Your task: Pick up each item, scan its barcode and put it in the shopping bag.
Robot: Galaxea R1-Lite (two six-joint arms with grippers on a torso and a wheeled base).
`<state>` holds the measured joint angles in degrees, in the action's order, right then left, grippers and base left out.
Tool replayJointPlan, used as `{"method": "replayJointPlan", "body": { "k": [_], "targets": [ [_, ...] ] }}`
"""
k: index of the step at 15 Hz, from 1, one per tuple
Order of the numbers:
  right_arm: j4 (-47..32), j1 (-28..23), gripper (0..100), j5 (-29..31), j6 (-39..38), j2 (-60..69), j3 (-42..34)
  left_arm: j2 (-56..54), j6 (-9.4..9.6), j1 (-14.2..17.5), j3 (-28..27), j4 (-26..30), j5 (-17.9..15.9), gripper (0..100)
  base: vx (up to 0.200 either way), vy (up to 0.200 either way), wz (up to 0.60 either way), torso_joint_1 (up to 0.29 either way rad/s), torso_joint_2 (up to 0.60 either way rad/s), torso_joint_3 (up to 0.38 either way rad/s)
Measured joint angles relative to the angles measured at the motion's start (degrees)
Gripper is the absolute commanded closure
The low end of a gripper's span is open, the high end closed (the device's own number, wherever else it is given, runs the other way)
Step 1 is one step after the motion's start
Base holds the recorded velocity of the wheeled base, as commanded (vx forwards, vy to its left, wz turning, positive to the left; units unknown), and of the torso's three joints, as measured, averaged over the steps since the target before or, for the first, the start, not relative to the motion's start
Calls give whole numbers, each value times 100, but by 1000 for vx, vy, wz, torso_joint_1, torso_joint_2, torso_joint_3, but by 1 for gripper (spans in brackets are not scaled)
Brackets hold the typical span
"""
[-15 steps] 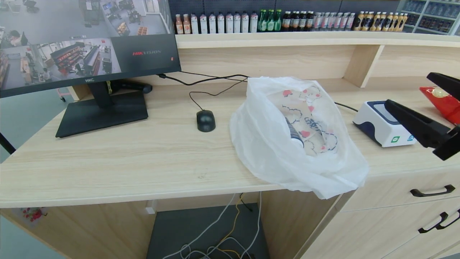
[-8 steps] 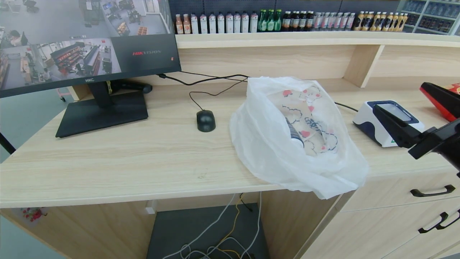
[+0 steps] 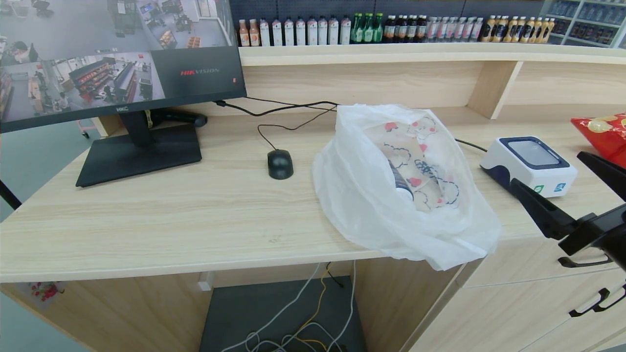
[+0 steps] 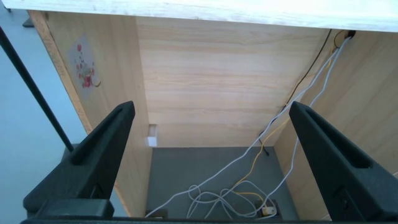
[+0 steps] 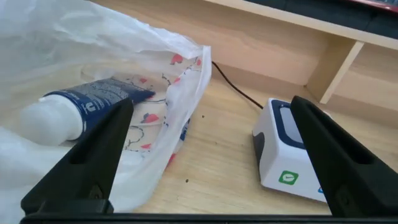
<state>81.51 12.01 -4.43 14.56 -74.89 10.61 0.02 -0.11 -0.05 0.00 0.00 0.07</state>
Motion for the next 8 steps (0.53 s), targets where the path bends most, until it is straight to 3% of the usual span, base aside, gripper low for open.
{"method": "replayJointPlan", "body": {
  "k": [8],
  "targets": [
    [71,61,0,-2,-117,-218,22,0,-11,5,0,0,0,0,0,-200,0,1,-1,2]
  ]
}}
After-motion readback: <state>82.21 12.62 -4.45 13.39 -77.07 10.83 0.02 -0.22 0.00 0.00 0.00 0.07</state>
